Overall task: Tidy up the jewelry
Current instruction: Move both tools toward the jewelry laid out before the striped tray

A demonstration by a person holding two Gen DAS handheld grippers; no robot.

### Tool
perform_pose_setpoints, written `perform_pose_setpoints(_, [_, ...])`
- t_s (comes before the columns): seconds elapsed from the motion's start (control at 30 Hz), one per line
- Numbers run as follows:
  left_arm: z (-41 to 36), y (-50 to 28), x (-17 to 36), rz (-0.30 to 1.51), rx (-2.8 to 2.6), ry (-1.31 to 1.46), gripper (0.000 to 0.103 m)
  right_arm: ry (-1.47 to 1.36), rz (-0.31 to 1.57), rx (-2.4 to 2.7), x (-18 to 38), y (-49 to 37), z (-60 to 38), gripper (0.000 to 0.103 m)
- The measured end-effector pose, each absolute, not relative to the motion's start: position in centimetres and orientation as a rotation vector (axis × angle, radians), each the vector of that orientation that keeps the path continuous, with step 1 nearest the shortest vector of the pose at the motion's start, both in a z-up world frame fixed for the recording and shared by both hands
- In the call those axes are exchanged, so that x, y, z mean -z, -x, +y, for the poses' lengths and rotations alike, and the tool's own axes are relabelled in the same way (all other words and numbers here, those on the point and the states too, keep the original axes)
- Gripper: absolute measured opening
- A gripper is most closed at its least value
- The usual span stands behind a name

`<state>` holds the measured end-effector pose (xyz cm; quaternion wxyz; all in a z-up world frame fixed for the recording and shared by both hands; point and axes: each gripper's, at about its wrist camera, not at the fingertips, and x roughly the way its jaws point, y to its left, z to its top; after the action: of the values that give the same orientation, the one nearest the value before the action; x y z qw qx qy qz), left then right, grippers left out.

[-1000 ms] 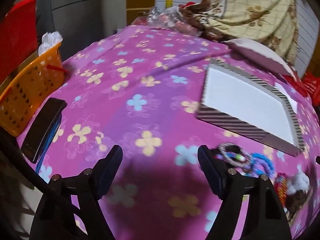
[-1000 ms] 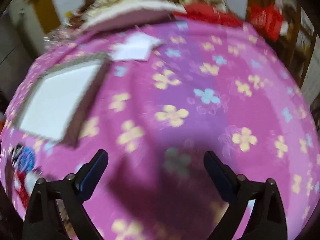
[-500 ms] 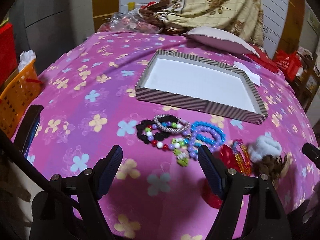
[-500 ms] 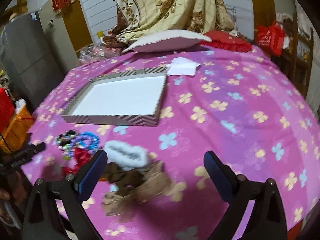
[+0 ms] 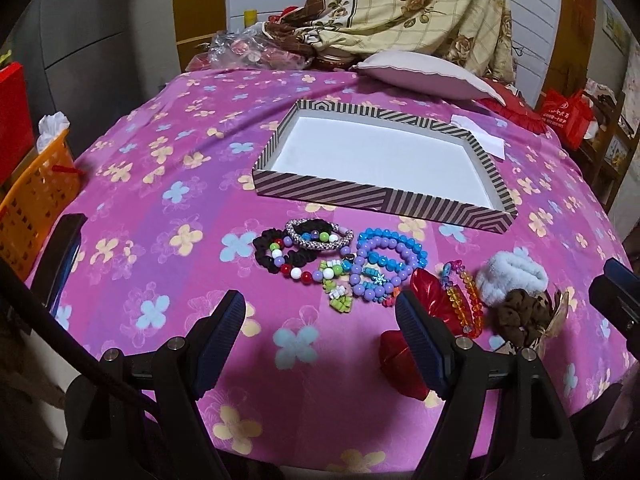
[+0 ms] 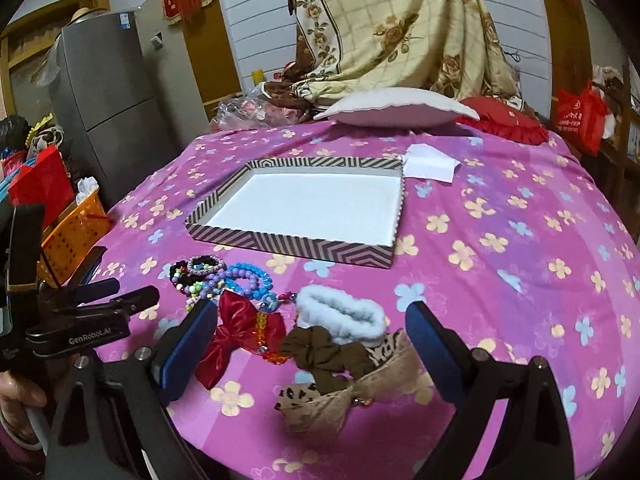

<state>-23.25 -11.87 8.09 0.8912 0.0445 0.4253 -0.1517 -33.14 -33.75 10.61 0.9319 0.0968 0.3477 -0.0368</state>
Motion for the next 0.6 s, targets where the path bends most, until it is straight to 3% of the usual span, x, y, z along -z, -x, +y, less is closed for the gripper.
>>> perform_pose_setpoints(0.6, [-12.6,24.0,-8.1,0.886,0.328,-0.113,0.071,-0.174,0.778,0.097,-9.5,32.3,-32.7,0.097])
